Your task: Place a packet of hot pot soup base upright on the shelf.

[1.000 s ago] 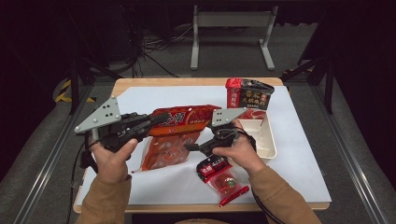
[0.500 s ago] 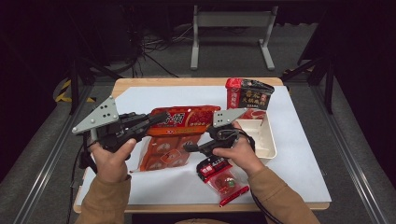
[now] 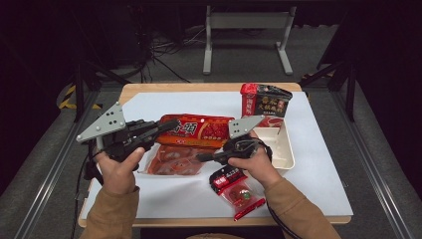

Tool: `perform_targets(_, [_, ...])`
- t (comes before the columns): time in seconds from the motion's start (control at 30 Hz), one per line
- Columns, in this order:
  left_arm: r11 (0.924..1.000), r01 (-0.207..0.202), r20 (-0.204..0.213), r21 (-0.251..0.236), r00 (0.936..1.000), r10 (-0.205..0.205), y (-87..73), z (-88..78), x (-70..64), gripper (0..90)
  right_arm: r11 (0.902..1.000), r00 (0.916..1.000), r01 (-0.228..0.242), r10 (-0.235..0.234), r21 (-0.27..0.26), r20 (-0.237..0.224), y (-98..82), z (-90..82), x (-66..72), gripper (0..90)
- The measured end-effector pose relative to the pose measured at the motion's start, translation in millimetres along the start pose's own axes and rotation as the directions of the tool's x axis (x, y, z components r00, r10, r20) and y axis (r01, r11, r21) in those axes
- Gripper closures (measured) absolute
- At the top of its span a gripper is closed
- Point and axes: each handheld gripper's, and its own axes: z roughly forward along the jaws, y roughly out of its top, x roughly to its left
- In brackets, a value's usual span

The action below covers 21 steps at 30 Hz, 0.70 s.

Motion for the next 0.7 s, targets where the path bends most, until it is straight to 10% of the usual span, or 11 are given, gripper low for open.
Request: perform_targets(0.7, [0.9980, 0.063, -0.025, 0.009, 0.9977, -0.063, -5.6, -1.0, 14.2, 76.1, 0.9981, 0.9976, 0.024, -0.027, 0.057, 0.064, 20.3, -26.3, 7.8, 70.3])
